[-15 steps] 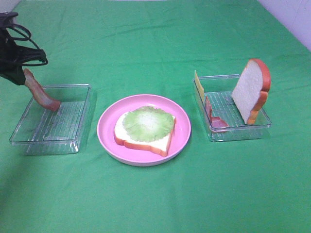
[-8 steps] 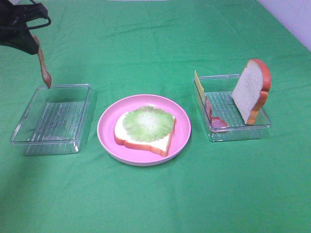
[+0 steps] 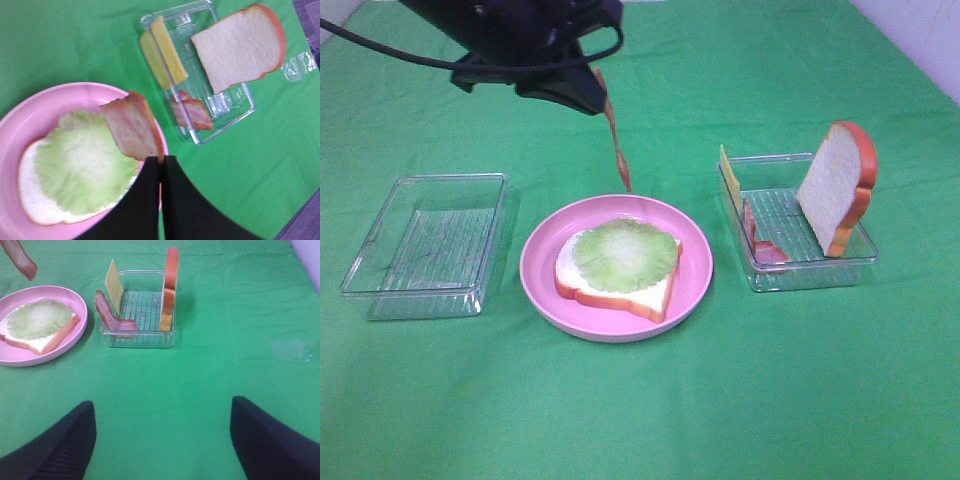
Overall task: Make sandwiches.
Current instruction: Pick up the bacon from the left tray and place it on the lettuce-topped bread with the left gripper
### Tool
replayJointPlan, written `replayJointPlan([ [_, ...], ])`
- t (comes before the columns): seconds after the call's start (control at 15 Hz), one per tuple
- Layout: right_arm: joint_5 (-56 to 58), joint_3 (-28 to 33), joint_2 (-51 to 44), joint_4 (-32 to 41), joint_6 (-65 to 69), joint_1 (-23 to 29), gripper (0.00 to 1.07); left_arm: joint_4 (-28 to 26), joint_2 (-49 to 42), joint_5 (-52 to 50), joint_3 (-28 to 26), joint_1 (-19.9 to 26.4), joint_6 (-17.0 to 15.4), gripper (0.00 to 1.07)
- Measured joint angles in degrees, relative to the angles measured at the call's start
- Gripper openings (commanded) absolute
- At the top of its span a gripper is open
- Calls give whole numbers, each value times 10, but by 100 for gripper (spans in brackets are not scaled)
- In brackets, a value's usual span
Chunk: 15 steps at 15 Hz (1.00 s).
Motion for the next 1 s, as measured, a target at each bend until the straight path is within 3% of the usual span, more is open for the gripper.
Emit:
replayJointPlan([
  [0.2, 0, 0, 0, 0, 0, 0, 71, -7, 56, -53, 0, -68, -8, 0],
  [0.53, 0, 0, 0, 0, 0, 0, 71, 38, 128, -55, 0, -72, -52, 0],
  [0.67, 0, 0, 0, 0, 0, 0, 71, 103, 135, -42, 0, -67, -106, 0],
  [0.73, 0, 0, 0, 0, 0, 0, 71, 179, 135, -30, 0, -67, -164, 0],
  [0.87, 0, 0, 0, 0, 0, 0, 71, 239, 135, -19, 0, -67, -225, 0],
  [1.0, 0, 0, 0, 0, 0, 0, 71, 261, 135, -17, 0, -67, -252, 2],
])
